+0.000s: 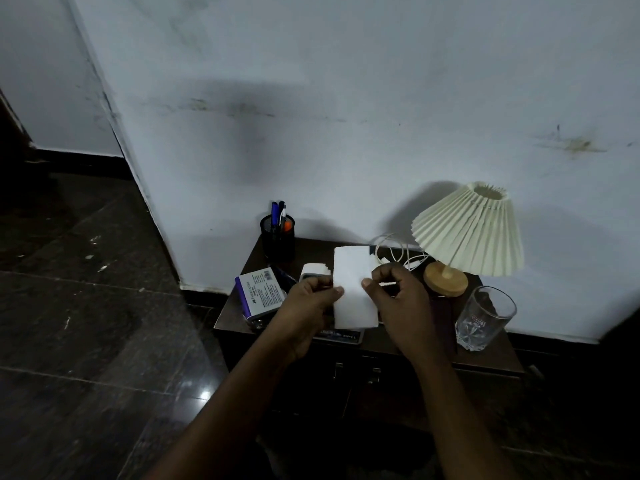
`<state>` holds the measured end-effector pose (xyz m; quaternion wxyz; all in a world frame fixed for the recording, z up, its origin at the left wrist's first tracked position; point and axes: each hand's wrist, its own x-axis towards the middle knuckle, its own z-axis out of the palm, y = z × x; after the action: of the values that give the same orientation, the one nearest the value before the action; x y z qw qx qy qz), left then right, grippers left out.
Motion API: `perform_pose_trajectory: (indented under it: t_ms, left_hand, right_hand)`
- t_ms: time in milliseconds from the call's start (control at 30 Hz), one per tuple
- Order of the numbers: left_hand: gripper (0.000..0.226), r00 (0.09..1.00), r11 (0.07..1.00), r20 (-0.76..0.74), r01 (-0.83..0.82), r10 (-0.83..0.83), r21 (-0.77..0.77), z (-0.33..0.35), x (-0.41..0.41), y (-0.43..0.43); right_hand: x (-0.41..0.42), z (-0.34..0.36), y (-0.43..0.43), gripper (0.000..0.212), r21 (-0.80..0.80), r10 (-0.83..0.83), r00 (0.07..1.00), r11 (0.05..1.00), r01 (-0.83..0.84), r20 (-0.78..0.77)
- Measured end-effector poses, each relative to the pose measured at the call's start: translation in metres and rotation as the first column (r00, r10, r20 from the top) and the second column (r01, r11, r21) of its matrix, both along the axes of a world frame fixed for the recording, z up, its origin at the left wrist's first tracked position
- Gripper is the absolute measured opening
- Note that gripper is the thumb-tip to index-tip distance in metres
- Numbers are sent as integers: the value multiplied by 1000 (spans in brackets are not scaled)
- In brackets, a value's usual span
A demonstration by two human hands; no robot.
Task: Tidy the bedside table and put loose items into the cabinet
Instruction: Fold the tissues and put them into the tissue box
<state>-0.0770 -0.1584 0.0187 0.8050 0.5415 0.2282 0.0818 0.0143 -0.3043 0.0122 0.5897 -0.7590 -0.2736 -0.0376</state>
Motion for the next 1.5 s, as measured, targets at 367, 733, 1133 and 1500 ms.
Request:
perform_pose_trajectory:
  t_ms: [367, 733, 1133, 1500]
  left_hand:
    - [28, 988, 790, 77, -60, 135, -610, -8, -38, -27]
    - [38, 957, 638, 205, 30, 203, -770, -14, -40, -10]
    - [22, 998, 1000, 61, 19, -20, 21, -11, -29, 43]
    - [25, 966, 988, 214, 152, -147, -6, 4, -36, 51]
  right_hand:
    - [-50, -28, -7, 17, -374, 220, 657, 922, 101, 721]
    - [-41, -13, -2, 36, 416, 319, 594, 909, 29, -739]
    - [-5, -9, -21, 30, 363, 357, 789, 914, -183, -501]
    - [3, -3, -31, 46, 357, 400, 866, 889, -287, -300]
